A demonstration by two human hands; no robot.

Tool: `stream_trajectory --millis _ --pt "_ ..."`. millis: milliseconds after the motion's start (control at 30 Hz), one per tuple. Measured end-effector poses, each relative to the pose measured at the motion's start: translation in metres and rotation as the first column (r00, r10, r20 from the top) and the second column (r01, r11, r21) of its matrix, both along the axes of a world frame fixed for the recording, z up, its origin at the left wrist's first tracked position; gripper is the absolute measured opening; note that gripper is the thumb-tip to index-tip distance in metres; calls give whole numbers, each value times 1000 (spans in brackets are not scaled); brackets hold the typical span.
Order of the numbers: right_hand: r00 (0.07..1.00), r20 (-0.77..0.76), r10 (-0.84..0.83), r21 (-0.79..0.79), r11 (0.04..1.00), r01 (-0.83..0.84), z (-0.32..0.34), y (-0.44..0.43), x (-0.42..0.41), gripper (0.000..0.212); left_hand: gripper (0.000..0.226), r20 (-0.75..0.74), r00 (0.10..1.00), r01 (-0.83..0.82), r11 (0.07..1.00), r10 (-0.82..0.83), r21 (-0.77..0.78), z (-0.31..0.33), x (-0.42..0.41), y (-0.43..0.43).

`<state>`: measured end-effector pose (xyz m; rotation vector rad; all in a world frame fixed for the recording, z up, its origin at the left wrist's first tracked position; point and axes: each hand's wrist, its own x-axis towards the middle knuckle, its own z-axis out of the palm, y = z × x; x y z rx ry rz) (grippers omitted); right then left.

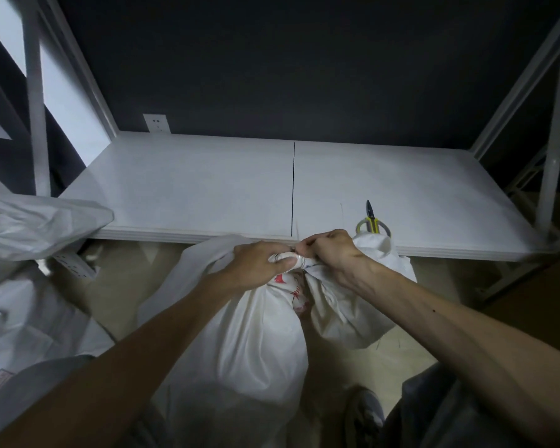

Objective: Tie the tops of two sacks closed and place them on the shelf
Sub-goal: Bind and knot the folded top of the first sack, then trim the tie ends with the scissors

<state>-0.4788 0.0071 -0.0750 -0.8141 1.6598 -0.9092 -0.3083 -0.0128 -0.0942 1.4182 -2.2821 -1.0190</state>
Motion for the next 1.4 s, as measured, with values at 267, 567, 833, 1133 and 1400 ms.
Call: stream_trajectory --millis 267,567,833,1133,1400 --pt "995 39 -97 96 991 93 -2 -5 -2 18 58 -6 998 57 998 -57 6 -6 -4 -4" --pt "982 -86 166 -32 985 -170 -4 -12 -33 7 47 -86 996 -27 998 32 56 -19 -24 -15" --pt "924 -383 4 -87 995 -41 -6 -37 -89 7 36 1 1000 -10 999 10 38 -29 -51 -36" --pt "870 -489 -59 58 993 100 -59 -59 -128 23 38 94 995 45 998 -41 -34 -40 -78 -46" --pt "821 -535 -199 -44 977 208 -82 -80 -149 19 37 55 996 67 997 -64 -38 -47 -100 -67"
